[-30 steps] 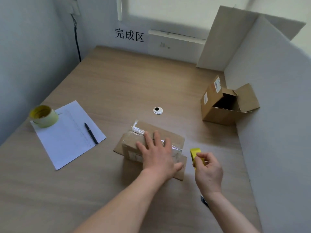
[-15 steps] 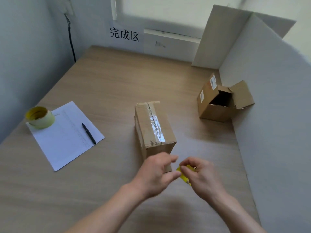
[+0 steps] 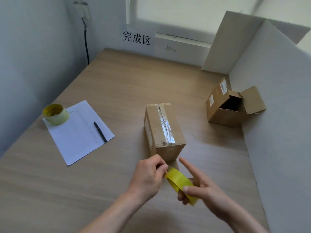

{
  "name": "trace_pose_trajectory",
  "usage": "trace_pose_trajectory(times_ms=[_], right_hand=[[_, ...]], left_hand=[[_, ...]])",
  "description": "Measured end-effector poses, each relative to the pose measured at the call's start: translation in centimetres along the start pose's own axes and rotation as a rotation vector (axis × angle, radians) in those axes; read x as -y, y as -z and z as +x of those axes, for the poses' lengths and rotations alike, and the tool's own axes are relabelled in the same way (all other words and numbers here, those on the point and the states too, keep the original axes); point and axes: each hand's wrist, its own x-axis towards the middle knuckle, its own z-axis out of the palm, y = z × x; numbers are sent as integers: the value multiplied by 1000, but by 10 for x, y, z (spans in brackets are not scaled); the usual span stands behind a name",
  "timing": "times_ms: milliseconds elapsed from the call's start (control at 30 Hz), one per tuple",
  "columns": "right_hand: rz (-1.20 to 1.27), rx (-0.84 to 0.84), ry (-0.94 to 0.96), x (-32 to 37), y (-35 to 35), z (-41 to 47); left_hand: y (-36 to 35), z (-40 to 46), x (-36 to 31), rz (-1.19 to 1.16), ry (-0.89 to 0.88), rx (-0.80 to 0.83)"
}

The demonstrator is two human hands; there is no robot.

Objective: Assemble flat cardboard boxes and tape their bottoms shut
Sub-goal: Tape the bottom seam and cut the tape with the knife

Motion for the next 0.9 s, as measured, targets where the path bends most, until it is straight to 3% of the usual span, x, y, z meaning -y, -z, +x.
trace_pose_trajectory(times_ms=[100,167,200,300,367,900], right_hand=[[86,119,8,25,25,-6],[4,151,-21,45,45,-9],[-161,115,-49,53,54,-10],[-1089,-240,-68,65,78,4],[-1401,-390,31,66,80,18],[-1481,-454,454,30,108,92]], left_hand=[[4,6,-7,-75,-16,-143],[5,12,-5,-82,-8,-291],[5,14,-3,-66,1,-333],[-3,16,6,-7,22,-347],[-11,21,10,-23,76,-368],[-30,39,25,-30,257,-498]])
